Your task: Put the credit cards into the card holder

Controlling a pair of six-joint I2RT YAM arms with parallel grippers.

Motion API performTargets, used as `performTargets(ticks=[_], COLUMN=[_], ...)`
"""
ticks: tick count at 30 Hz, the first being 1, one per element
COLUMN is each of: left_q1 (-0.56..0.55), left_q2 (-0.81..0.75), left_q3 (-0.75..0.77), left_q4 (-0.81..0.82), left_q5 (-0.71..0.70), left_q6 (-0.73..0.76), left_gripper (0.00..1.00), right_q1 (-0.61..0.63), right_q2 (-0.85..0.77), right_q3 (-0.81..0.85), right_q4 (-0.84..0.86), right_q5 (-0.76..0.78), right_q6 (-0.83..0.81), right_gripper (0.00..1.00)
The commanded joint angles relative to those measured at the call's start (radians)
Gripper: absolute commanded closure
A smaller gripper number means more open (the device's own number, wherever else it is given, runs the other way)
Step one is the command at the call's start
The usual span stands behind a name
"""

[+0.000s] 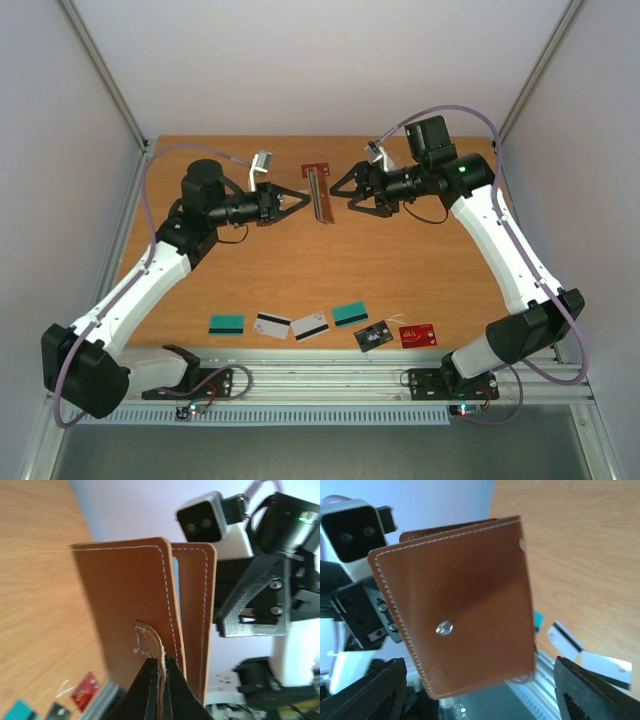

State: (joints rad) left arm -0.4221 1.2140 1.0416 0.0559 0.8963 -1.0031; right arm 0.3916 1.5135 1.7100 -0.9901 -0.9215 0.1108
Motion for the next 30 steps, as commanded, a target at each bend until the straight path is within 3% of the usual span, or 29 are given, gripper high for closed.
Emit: performTargets(ticks=[1,3,10,17,25,30], left_q1=[0.002,0.002,0.0,-0.003,-0.004,-0.004], left_q2=[-0.008,0.012,0.055,0.086,0.094,0.1], left_q3=[0.051,0.052,0.059,0.08,0.084,0.084], left_q4=[-0.307,-0.332,-0.339,-0.356,-0.346,-0.339], left_q5=[-0.13,-0.143,-0.137,-0.125,-0.111,-0.1], left_q6=[0.282,0.308,0.347,0.366,0.363,0.365], left_gripper=[1.0,1.0,1.0,1.0,1.0,1.0], right_q1=[-0.008,-0.008,0.007,0.086,0.109,0.107], right_q2=[-0.028,-0.04,-0.042,0.011,0.073,0.077], right_q3=[-0.041,-0.061,-0.115,-0.086,-0.051,-0.057], right_q4=[-0.084,-0.084,-0.053,-0.055,-0.12,-0.134], right_q5=[0.116,0.128,0.152,0.185,0.359,0.43], right_q6=[-0.054,-0.062,-0.061,-0.082,-0.094,-0.144], right_gripper=[0.13,0.02,0.02,0.1,0.31,0.35])
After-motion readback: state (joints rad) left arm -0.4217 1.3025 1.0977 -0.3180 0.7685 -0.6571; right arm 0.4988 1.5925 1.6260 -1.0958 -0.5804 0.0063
